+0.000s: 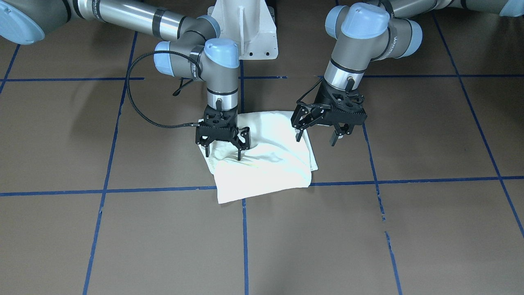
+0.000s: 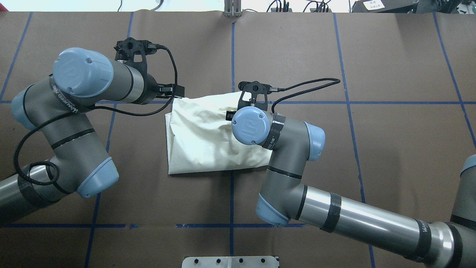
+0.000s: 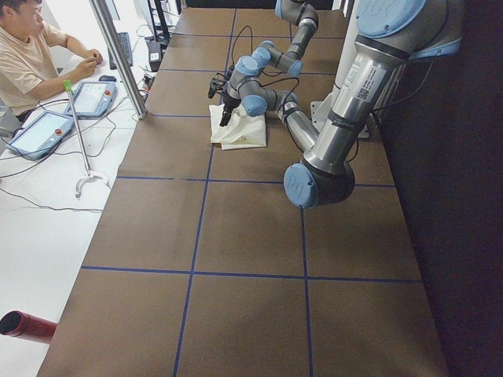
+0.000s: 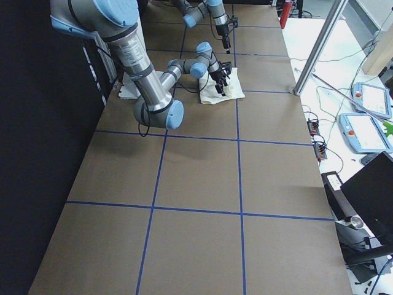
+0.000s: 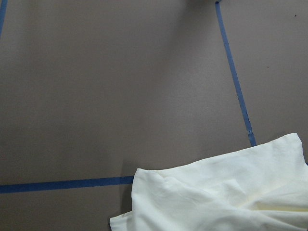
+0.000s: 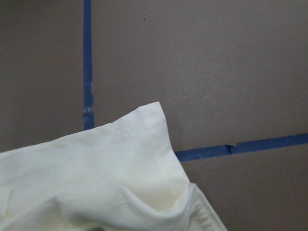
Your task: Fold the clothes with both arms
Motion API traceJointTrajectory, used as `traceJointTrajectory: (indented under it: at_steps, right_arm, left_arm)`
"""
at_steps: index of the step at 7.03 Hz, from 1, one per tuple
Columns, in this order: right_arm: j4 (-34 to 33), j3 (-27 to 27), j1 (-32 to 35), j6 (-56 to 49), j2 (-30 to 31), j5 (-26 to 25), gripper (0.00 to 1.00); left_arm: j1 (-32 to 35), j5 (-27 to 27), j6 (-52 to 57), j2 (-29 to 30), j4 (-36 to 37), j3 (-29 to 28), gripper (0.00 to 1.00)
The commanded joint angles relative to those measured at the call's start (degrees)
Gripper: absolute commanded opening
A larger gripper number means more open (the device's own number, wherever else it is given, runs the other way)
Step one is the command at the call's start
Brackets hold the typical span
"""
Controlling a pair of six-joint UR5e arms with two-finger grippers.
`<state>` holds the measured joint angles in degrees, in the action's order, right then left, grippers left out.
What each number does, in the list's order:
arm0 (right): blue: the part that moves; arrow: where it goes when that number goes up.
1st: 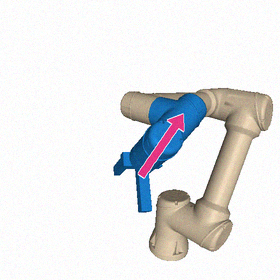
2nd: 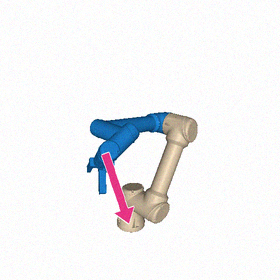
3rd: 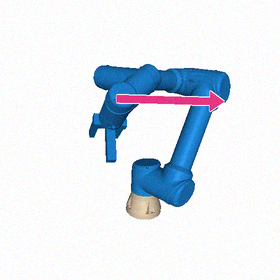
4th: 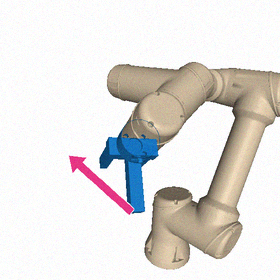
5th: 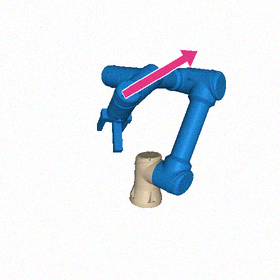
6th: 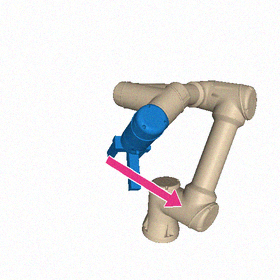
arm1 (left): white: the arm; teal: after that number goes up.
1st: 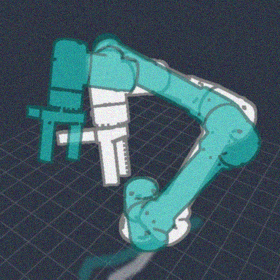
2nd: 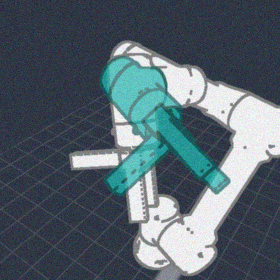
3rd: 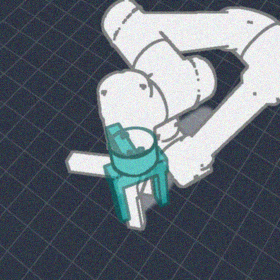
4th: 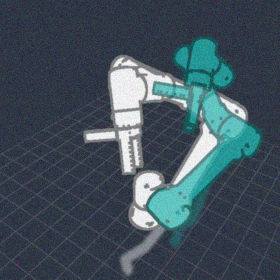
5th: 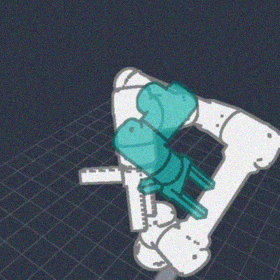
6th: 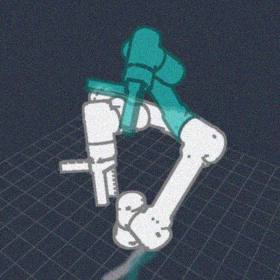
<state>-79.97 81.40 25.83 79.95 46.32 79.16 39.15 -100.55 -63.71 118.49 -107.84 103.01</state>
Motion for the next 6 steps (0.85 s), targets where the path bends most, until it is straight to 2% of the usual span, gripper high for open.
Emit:
traceJointTrajectory:
  at_steps: [1, 2, 3, 4, 5, 6]
  right_arm:
    - [0.1, -4.9, 3.7, -3.4, -2.0, 1.3, 1.0]
    - [0.2, -9.0, 5.8, -3.5, -4.5, 3.1, 1.0]
    - [0.6, -11.5, 9.2, -3.0, -7.4, 7.5, 1.0]
    - [0.6, -11.4, 14.0, -3.3, -9.0, 16.2, 1.0]
    - [1.6, -11.0, 16.7, -4.0, -9.7, 20.5, 1.0]
    - [3.0, -10.8, 16.9, -4.3, -9.6, 20.6, 1.0]
  left_arm:
    - [0.0, 0.0, -0.1, 0.0, 0.0, 0.0, 1.0]
    - [-0.1, 0.1, -0.1, 0.0, 0.0, 0.0, 1.0]
    - [-0.3, 0.1, -0.1, 0.0, -0.2, 0.0, 1.0]
    - [-0.6, 0.1, 0.0, -0.2, -2.4, -0.9, 1.0]
    - [-1.3, 0.1, 0.2, -2.6, -8.0, -1.4, 1.0]
    - [-3.4, 0.3, 0.6, -6.9, -16.1, -1.9, 1.0]
